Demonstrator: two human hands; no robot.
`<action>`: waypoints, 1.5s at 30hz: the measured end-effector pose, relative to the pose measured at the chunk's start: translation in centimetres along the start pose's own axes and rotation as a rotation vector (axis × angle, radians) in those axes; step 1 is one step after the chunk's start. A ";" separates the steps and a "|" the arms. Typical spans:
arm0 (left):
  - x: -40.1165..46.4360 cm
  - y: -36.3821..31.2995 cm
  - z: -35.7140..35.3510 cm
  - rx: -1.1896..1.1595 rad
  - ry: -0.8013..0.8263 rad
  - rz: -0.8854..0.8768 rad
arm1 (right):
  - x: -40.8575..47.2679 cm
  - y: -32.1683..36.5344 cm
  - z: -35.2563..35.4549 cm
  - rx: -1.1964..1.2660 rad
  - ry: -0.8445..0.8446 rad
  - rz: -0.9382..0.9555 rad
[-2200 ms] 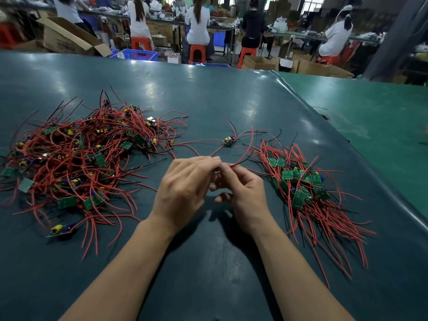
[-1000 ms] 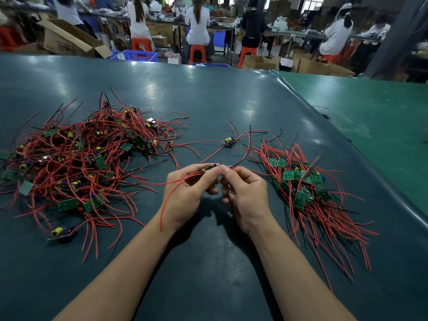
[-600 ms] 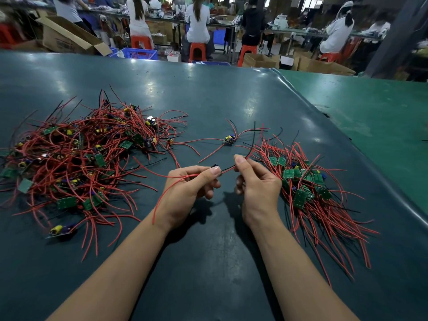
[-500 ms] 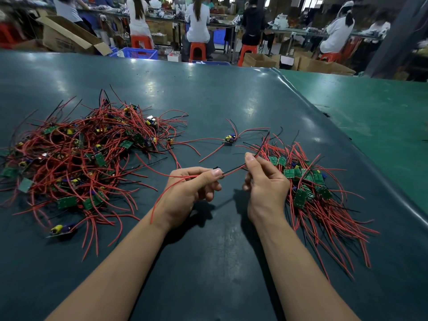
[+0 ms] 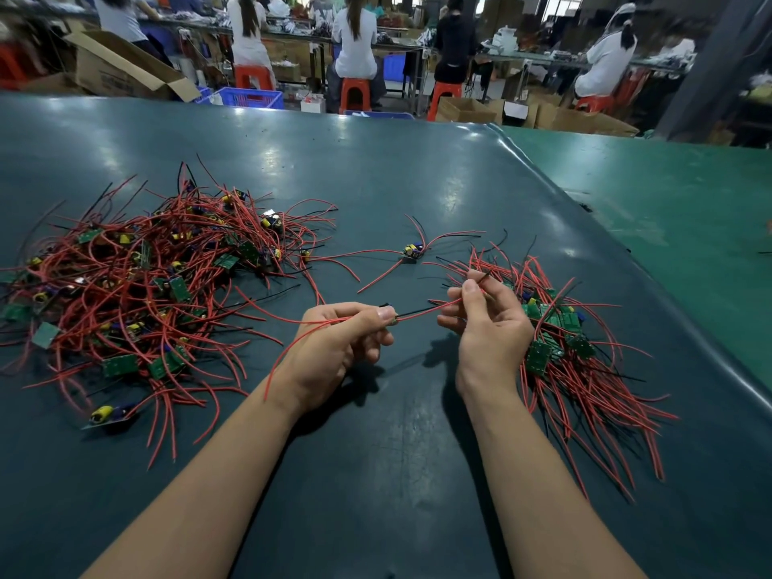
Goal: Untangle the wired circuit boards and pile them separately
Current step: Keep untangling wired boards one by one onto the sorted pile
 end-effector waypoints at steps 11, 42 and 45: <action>0.0 0.1 0.0 0.032 0.026 -0.014 | 0.1 -0.1 0.4 0.190 -0.067 -0.150; 0.2 0.1 0.0 0.011 0.013 -0.012 | -0.6 -1.1 -1.0 0.104 0.078 -0.263; 0.2 0.0 0.2 -0.010 0.007 -0.014 | 0.1 -0.5 0.2 0.141 -0.061 -0.191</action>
Point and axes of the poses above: each hand's wrist, its own x-axis towards the middle knuckle, its own z-axis out of the back of the hand, y = z × x, the point moved 5 cm from there along x, towards the middle knuckle, and after that the axes turned 8 degrees about x, right-handed, at the moved point
